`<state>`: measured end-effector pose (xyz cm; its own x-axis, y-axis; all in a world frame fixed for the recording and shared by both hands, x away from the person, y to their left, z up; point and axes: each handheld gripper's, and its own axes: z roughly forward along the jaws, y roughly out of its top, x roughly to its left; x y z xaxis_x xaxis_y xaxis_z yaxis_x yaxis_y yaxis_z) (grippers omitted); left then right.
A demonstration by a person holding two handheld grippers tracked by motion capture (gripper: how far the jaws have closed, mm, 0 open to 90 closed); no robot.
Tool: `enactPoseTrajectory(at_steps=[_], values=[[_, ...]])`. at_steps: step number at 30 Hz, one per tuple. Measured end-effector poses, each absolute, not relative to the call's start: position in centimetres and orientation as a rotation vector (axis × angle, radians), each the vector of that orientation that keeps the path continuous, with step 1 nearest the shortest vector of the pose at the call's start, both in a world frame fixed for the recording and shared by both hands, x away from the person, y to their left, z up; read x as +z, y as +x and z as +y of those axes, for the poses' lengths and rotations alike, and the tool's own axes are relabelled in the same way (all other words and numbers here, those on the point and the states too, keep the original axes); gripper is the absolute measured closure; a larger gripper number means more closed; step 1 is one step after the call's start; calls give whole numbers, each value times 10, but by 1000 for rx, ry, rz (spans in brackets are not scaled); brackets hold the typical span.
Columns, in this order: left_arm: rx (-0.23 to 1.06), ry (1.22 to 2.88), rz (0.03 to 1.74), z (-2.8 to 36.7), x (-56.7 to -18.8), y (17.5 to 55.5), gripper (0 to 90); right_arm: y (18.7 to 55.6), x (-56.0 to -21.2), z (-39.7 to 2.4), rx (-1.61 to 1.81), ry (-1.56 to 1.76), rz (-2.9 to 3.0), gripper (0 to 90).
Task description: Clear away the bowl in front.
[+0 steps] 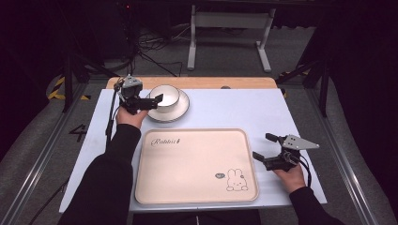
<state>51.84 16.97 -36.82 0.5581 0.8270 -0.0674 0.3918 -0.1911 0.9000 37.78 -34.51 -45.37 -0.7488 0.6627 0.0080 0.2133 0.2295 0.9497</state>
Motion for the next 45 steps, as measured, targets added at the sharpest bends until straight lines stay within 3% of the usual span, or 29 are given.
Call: enactPoseTrajectory(at_steps=[16, 21, 27, 34, 45], values=[[553, 1685, 1089, 167, -372, 539, 32, 378, -454, -345, 1532, 805, 2113, 27], [501, 1700, 1156, 169, -375, 548, 62, 378, -454, -345, 1531, 803, 2113, 27], [530, 1727, 1189, 162, -382, 554, 62, 378, -454, -345, 1533, 802, 2113, 27], [462, 1684, 1234, 165, -392, 563, 69, 378, -454, -345, 1533, 801, 2112, 27], [358, 1752, 1307, 162, -409, 573, 124, 378, -454, -345, 1532, 796, 2114, 27]])
